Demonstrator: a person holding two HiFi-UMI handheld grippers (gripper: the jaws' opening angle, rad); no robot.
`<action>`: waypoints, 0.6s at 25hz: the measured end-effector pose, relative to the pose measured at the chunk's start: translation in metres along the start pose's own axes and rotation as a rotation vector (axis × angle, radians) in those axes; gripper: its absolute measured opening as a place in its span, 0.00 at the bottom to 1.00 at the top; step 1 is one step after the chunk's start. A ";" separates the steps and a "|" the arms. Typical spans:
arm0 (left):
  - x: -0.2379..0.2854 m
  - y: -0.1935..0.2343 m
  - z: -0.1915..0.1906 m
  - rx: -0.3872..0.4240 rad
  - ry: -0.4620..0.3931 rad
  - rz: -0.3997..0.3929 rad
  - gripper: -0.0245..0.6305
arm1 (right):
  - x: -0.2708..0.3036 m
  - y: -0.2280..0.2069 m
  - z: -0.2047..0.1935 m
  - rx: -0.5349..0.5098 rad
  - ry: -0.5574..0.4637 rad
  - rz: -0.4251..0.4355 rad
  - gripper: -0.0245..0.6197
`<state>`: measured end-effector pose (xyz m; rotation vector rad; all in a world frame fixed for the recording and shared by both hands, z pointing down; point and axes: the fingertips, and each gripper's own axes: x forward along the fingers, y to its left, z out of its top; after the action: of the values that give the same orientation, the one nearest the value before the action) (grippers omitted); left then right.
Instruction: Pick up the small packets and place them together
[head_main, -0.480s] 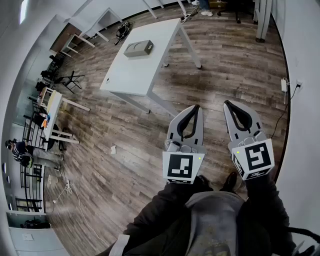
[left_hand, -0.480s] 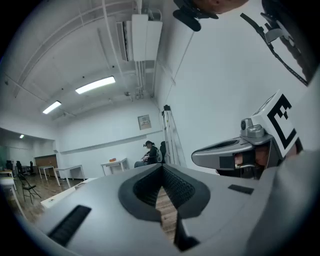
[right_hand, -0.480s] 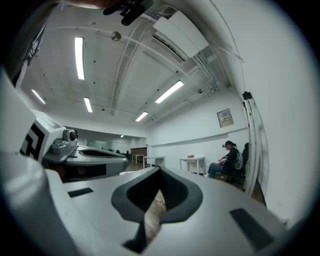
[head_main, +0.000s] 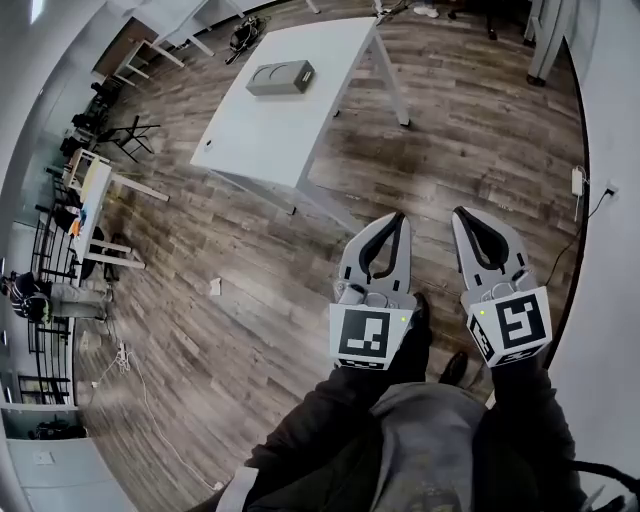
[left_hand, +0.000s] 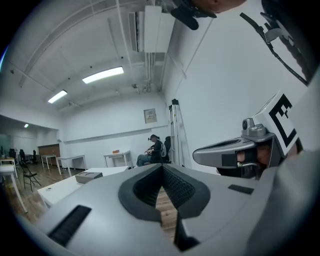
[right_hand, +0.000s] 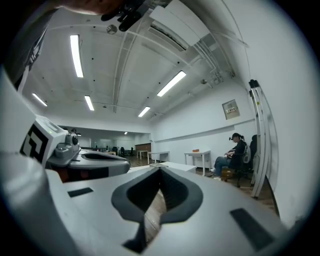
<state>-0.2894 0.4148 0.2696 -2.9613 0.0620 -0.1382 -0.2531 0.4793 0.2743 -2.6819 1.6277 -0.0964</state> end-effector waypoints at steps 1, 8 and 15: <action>0.009 0.010 -0.004 -0.003 0.002 -0.005 0.04 | 0.013 -0.003 -0.001 0.011 -0.001 0.004 0.05; 0.072 0.092 -0.028 -0.037 0.007 -0.001 0.04 | 0.118 -0.011 -0.009 0.016 0.030 0.033 0.05; 0.111 0.131 -0.025 -0.055 -0.001 -0.019 0.04 | 0.175 -0.025 0.007 -0.010 0.045 0.033 0.05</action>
<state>-0.1860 0.2758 0.2807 -3.0174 0.0375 -0.1396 -0.1503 0.3350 0.2770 -2.6785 1.6879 -0.1492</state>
